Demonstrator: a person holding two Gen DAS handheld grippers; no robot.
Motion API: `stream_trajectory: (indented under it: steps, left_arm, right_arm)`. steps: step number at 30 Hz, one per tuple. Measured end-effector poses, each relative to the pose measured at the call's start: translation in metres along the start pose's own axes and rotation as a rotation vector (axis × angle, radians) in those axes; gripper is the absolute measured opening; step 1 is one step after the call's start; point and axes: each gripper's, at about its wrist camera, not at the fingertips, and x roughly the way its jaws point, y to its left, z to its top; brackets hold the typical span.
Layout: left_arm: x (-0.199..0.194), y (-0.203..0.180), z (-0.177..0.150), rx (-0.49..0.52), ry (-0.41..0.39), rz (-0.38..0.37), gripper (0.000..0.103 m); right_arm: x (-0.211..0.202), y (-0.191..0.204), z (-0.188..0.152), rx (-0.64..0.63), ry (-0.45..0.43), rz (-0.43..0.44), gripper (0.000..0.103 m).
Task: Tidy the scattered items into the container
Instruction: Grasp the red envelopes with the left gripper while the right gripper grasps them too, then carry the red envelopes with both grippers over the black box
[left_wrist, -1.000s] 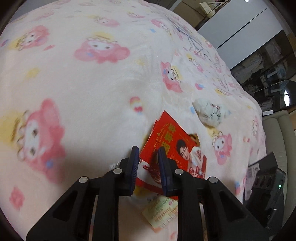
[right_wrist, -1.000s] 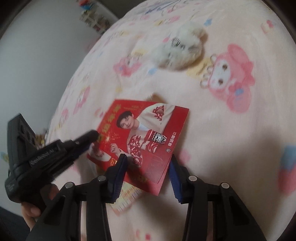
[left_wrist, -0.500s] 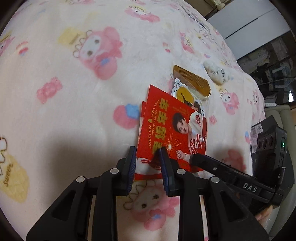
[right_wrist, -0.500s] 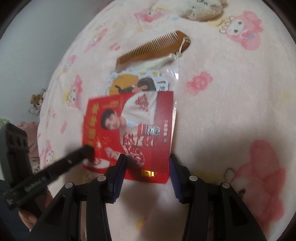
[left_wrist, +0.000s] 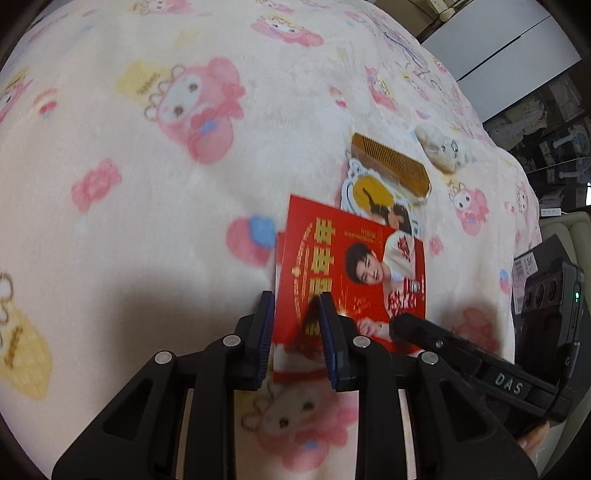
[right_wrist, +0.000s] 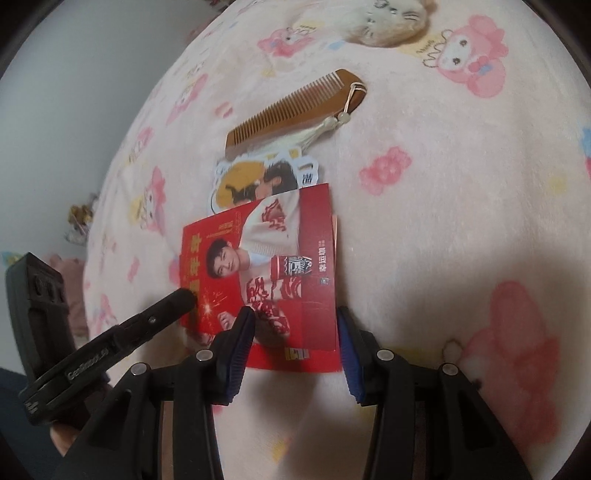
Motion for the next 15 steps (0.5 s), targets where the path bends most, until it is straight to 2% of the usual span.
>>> stream_trajectory:
  steps: [4,8,10,15]
  left_arm:
    - [-0.009,0.002,-0.008,0.006,0.022,-0.039,0.023]
    - [-0.011,0.007,0.009,-0.003,-0.026,-0.021,0.023]
    - [-0.005,0.010,0.020,-0.009,-0.032,-0.048,0.023]
    - [0.016,0.010,0.025,-0.041,0.024,-0.077,0.024]
  right_arm:
    - [-0.004,0.002,-0.003,-0.016,0.001,0.000,0.041]
    - [-0.015,-0.010,-0.001,0.034,-0.081,0.046,0.041]
    - [-0.015,-0.016,0.003,0.065,-0.104,0.059,0.041]
    - [-0.007,-0.019,0.017,0.075,-0.059,0.072,0.041]
